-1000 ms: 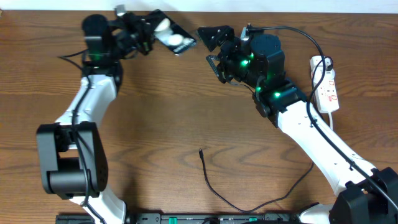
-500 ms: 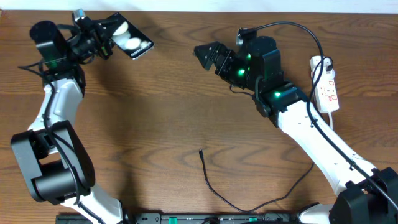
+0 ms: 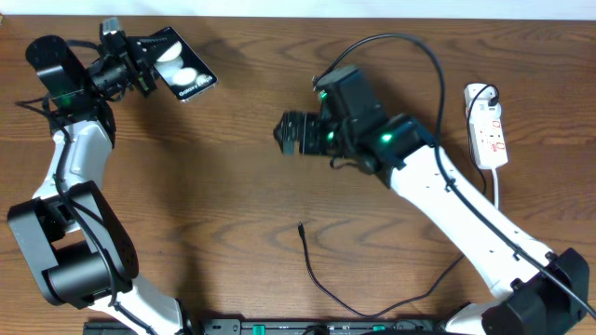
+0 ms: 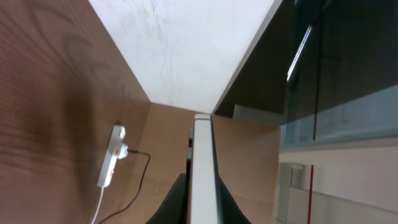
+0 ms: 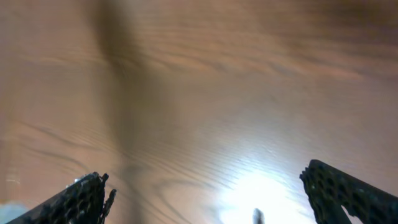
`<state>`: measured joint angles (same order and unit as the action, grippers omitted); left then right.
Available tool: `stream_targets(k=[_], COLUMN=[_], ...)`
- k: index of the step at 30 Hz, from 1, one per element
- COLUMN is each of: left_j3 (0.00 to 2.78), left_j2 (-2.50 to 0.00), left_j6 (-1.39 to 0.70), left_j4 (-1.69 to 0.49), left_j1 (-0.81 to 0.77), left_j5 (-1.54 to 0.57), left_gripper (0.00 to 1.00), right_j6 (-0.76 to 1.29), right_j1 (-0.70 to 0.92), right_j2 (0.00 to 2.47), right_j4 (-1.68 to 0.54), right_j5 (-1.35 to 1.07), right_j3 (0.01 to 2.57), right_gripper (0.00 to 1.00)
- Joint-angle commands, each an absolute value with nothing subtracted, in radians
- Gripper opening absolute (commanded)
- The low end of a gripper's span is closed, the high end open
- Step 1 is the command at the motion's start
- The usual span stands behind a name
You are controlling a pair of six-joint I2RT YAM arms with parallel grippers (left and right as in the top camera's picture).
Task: Plug charger to phone and switch on socket
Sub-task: 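Release the phone with the right gripper and move it down-center, then lower the right gripper over the black cable plug on the table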
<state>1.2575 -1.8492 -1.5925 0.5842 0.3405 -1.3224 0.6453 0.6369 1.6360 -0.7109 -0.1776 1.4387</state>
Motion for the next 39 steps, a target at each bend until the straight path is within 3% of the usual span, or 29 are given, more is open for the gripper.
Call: stream_targets(k=[1,18,28,39], left_j3=[1.278,1.278,1.278,1.278], left_j2=[-1.823,-1.823,-1.824,-1.824], left_j6=[-1.561,-1.541,-1.466,-1.467], left_j4=[0.593,0.593,0.593,0.592], left_j1=[0.349,0.422,0.429,0.489], left_j5=[-1.385,-1.404,-1.398,-1.391], left_gripper=[0.07,0.08,0.07,0.07], right_j6=[0.552,0.636,0.632,0.699], right_j1=[0.686,0.805,0.891,0.924], right_j2=[1.654,1.766,1.851,1.881], right_j4=[-0.802,-0.905,-0.999,-1.011], right_j5=[0.014,-0.132,-0.139,-0.037], right_j3=[1.456,1.455,1.455,1.45], right_gripper=[0.99,0.99,0.86,0.82])
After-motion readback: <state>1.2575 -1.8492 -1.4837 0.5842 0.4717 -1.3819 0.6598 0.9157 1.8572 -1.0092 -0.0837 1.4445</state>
